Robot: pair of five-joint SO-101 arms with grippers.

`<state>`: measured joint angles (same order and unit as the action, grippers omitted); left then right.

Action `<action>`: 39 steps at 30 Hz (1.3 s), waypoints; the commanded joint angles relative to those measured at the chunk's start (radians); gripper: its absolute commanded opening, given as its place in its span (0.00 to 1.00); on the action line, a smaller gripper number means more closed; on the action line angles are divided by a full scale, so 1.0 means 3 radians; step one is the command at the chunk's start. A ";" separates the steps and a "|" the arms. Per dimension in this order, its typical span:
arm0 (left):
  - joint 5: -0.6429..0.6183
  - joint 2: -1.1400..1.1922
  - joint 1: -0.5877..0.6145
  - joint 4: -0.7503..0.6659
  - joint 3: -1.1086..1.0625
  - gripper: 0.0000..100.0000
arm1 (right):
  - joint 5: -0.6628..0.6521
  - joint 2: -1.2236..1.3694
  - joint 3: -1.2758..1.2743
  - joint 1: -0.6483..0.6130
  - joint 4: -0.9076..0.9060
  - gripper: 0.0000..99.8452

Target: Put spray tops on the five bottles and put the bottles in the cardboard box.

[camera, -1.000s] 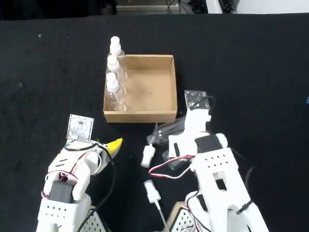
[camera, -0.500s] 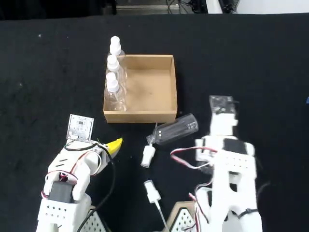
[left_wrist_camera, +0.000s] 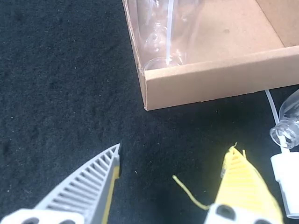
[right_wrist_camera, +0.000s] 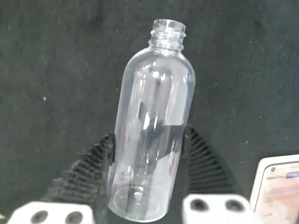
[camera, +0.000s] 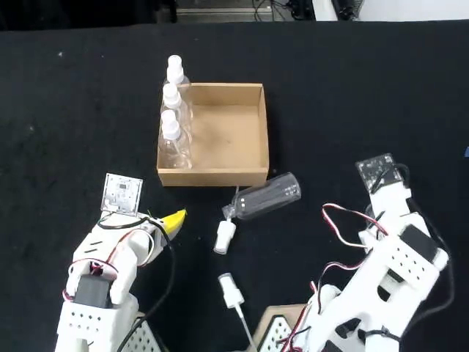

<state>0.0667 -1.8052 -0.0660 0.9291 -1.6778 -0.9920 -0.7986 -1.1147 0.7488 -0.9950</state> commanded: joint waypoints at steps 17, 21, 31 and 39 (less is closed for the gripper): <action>0.0020 -0.0036 0.0182 0.0000 -0.0074 0.32 | 0.0292 0.1834 0.2279 -0.0005 -0.1811 0.31; 0.0020 -0.0036 0.0182 0.0000 -0.0074 0.32 | 0.0292 0.2335 0.2550 -0.0051 -0.1882 0.31; 0.0020 -0.0036 0.0182 0.0000 -0.0074 0.32 | 0.0276 0.2458 0.1900 -0.0169 -0.1110 0.31; 0.0020 -0.0036 0.0182 0.0000 -0.0074 0.32 | 0.0522 0.2458 0.1522 -0.0327 -0.0517 0.25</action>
<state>0.0667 -1.8052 -0.0199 0.9291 -1.6778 -0.8815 -0.0529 -0.6559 0.6782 -1.2083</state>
